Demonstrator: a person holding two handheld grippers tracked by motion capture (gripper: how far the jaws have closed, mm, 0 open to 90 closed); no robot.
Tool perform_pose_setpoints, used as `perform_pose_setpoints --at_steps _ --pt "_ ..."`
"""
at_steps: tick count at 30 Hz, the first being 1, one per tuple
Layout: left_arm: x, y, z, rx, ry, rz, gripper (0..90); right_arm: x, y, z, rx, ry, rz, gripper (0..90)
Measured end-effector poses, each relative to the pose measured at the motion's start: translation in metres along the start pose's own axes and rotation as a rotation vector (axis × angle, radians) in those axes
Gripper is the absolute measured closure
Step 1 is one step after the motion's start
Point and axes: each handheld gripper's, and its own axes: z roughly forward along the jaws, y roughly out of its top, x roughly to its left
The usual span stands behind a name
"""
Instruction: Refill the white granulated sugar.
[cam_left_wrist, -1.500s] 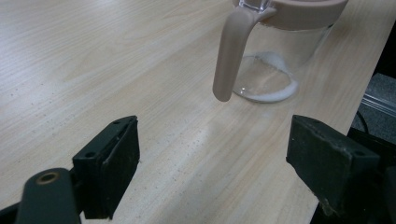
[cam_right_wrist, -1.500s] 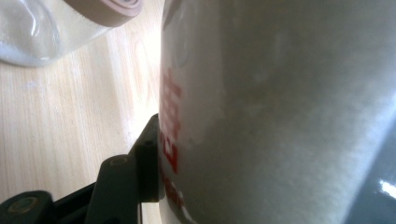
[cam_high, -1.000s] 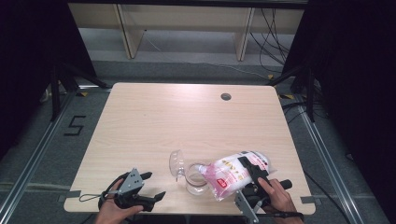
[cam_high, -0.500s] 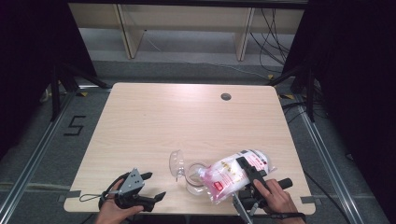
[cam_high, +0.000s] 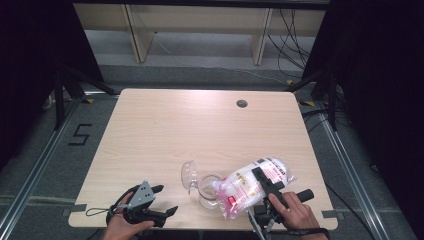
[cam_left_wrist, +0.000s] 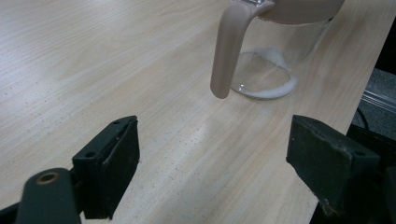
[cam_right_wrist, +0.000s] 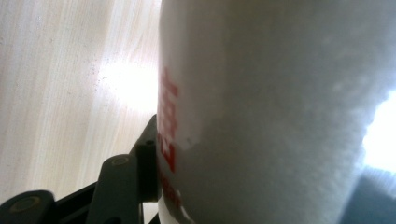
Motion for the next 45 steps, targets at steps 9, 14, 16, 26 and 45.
perform_pose_setpoints --at_steps 9,14,16,26,45 --pt "0.0005 -0.0005 0.0002 0.007 -0.004 0.001 17.0 -0.0045 -0.0001 0.0023 -0.039 -0.035 -0.077 47.8" --pt "0.0004 -0.0008 0.0008 0.004 -0.006 -0.001 17.0 -0.0039 0.0002 0.0018 -0.02 -0.027 -0.095 47.9" --pt "0.0005 -0.0004 0.0001 0.016 -0.009 0.001 17.0 -0.0028 0.0003 0.0019 -0.013 -0.021 -0.092 47.9" --pt "0.0001 -0.0011 0.0011 0.01 -0.007 -0.002 17.0 -0.0042 0.0007 0.0023 -0.03 -0.029 -0.115 48.0" --pt "-0.001 -0.0014 0.002 0.001 -0.011 -0.01 17.0 -0.0041 0.0028 0.0009 -0.021 -0.039 -0.115 48.2"
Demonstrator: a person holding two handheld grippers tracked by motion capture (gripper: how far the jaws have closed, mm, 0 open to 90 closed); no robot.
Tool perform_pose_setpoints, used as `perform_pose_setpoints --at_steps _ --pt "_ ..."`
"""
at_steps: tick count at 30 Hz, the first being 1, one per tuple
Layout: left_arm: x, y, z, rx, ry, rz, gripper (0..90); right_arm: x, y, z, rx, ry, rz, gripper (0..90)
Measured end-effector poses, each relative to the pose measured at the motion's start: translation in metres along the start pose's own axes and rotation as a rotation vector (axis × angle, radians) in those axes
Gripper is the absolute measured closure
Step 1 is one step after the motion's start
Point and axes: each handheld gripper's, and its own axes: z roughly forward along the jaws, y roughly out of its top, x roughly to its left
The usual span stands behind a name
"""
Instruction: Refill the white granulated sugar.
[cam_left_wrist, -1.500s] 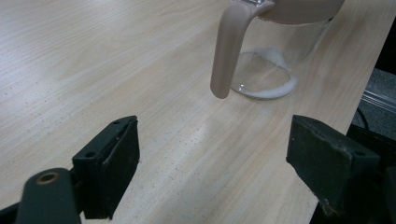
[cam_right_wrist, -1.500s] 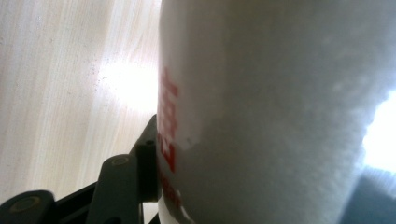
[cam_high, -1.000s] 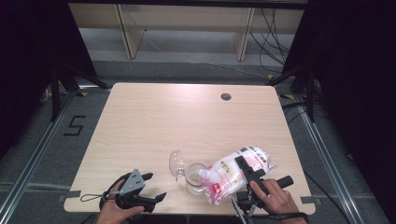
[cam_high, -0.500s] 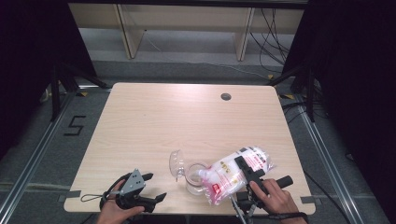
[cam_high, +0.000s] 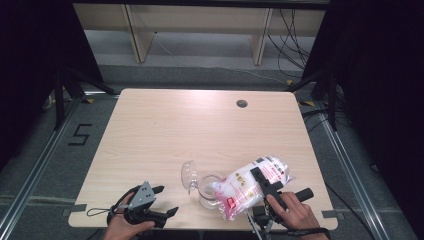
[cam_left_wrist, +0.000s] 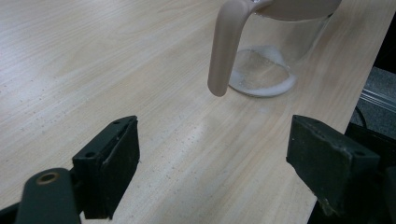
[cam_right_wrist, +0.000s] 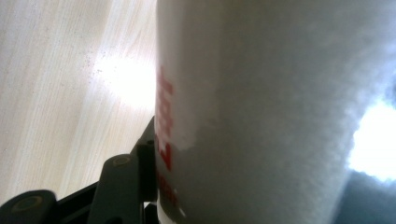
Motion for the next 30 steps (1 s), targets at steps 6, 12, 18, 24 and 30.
perform_pose_setpoints --at_steps 6,12,18,24,30 --pt "-0.0009 0.0004 -0.0006 0.001 -0.001 -0.008 17.0 0.0024 0.0001 -0.0004 0.003 0.004 0.012 48.3" --pt "-0.0009 0.0004 -0.0006 0.002 -0.001 -0.006 17.0 -0.0004 0.0016 0.0002 -0.005 -0.001 -0.024 48.4" --pt "-0.0009 0.0004 -0.0006 0.002 0.0 -0.004 17.0 0.0007 0.0016 0.0 -0.003 -0.01 -0.014 48.4" --pt "-0.001 0.0004 -0.0006 0.002 0.001 -0.004 17.0 0.0015 0.0012 -0.0002 0.0 -0.008 0.001 48.6" --pt "-0.001 0.0004 -0.0006 0.002 0.0 -0.004 17.0 -0.0003 0.0016 0.0001 -0.004 -0.001 -0.016 48.7"
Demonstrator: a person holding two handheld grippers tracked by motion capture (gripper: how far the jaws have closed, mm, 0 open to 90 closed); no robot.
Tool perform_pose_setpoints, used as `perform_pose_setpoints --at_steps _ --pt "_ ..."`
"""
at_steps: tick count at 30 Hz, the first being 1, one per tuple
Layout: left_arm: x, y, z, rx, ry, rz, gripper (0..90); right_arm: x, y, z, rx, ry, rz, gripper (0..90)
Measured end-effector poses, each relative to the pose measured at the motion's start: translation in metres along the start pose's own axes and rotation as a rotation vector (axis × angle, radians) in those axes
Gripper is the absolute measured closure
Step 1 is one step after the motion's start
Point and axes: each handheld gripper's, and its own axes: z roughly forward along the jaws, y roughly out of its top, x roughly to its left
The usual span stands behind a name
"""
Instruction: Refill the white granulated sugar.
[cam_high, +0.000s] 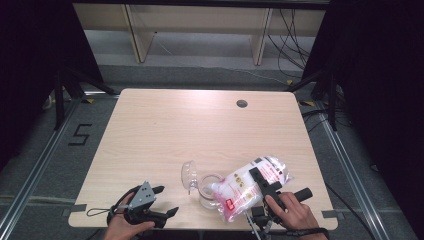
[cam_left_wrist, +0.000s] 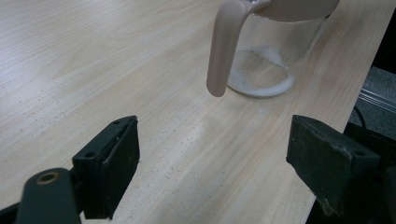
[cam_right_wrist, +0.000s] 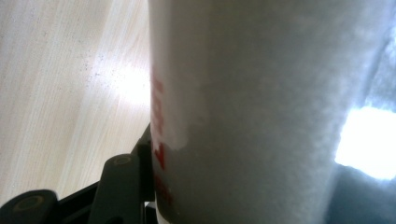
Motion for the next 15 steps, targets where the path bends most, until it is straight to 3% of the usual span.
perform_pose_setpoints --at_steps 6,7,8,14,15 --pt "0.0007 0.0001 -0.0008 0.013 0.004 0.014 17.0 0.0014 -0.0006 0.0008 -0.012 -0.009 0.01 48.7" --pt "0.0006 0.0001 -0.0008 0.012 0.005 0.014 17.0 -0.0002 -0.0006 0.0014 -0.027 -0.02 -0.012 48.7" --pt "0.0007 0.0001 -0.0007 0.011 0.004 0.013 17.0 0.0014 -0.0006 0.0008 -0.011 -0.008 0.01 48.8" --pt "0.0008 0.0002 -0.0008 0.013 0.004 0.013 17.0 0.0004 -0.0008 0.0016 -0.025 -0.015 -0.004 48.8" --pt "0.0008 0.0002 -0.0006 0.013 0.004 0.014 17.0 0.0015 -0.001 0.0012 -0.015 -0.006 0.013 48.9"
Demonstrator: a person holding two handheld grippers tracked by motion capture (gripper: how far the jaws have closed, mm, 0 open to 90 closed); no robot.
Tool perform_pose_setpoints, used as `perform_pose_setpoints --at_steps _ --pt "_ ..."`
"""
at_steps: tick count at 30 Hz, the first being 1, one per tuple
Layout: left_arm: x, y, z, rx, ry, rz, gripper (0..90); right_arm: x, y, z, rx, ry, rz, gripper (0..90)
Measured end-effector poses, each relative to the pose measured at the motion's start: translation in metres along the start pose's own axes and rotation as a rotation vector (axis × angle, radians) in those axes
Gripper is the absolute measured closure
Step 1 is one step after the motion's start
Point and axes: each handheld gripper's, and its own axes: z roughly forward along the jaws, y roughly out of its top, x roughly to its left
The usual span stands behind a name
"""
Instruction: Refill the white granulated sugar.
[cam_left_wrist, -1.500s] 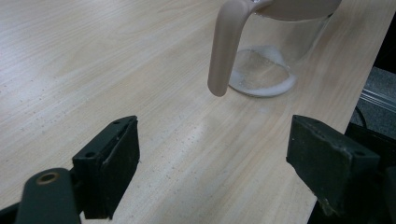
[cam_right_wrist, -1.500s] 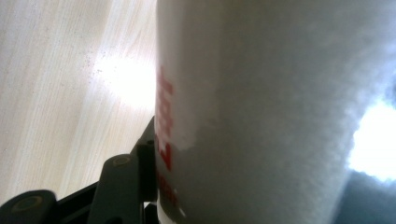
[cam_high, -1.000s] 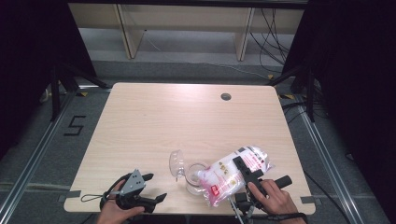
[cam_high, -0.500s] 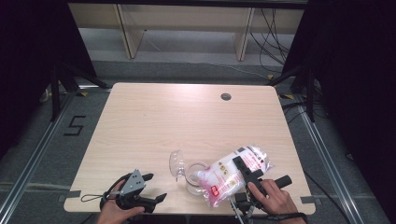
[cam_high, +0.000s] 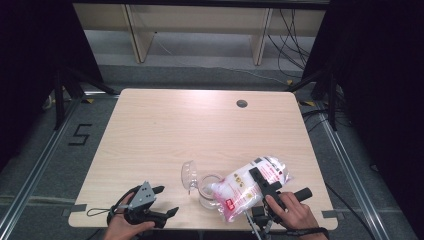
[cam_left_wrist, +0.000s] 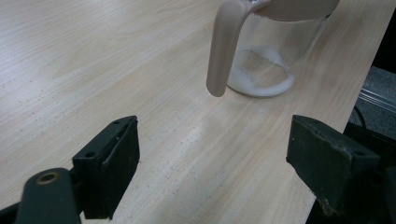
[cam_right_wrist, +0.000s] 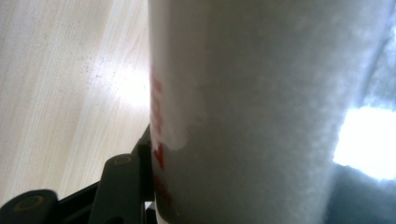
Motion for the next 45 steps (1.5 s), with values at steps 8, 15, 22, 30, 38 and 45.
perform_pose_setpoints --at_steps 8,15,22,30,38,45 --pt "0.0 0.0 0.0 0.002 0.0 0.004 17.0 -0.0006 0.0003 0.0003 -0.011 -0.012 -0.014 48.9" --pt "0.0001 0.0 0.0001 0.003 0.0 0.006 17.0 -0.0011 0.0005 0.0002 -0.015 -0.018 -0.028 48.9" --pt "0.0002 0.0 0.0 0.004 -0.001 0.008 17.0 -0.0001 0.0004 -0.0003 -0.003 -0.01 -0.019 49.0" --pt "-0.0002 -0.0001 0.0006 0.0 -0.003 0.004 17.0 0.0016 0.0004 -0.0003 0.001 -0.006 -0.002 49.0" --pt "-0.0002 -0.0002 0.0005 0.001 -0.003 0.005 17.0 0.0018 0.0014 -0.0017 0.012 -0.01 -0.009 49.1" --pt "0.0 -0.0001 0.0 0.003 0.0 0.004 17.0 -0.0004 0.0016 -0.0011 0.004 -0.004 -0.027 49.1"
